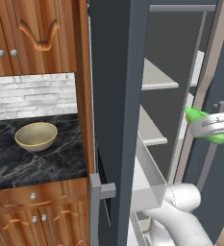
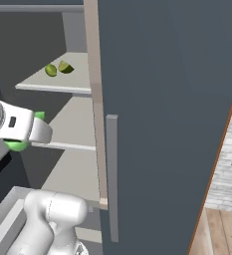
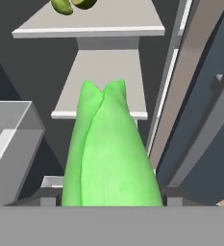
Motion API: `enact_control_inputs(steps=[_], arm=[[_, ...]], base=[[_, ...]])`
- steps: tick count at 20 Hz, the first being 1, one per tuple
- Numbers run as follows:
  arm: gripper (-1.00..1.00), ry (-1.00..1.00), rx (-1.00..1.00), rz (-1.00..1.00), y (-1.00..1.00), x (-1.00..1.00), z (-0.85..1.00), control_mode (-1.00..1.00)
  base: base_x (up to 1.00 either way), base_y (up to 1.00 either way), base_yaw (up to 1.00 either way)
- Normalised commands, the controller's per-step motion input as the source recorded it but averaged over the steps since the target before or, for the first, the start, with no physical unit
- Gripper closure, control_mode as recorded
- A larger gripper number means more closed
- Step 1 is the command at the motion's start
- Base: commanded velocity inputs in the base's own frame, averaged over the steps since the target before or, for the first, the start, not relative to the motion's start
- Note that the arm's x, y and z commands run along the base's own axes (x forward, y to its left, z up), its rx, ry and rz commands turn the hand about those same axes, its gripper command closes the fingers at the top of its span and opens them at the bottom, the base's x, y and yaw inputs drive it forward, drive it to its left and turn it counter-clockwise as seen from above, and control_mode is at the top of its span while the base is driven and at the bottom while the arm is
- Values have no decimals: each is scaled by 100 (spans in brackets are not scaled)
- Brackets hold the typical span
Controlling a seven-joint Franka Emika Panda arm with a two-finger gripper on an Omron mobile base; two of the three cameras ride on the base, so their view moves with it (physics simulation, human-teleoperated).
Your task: Take the mango, corn, and lemon wedge from the freezer and place them in the bowl on the counter.
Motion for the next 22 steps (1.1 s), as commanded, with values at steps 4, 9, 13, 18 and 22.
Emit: enact_control_inputs(steps=[4,9,13,18,22], arm=[[100,0,0,0,0,0,0,100],[100,0,0,0,0,0,0,100],[100,0,0,0,0,0,0,100],[100,0,0,0,0,0,0,100],[100,0,0,0,0,0,0,100]], base=[[-81,-20,0],[-100,-38,-4],[-100,-19,-8],[-46,34,-3],[-8,99,0]])
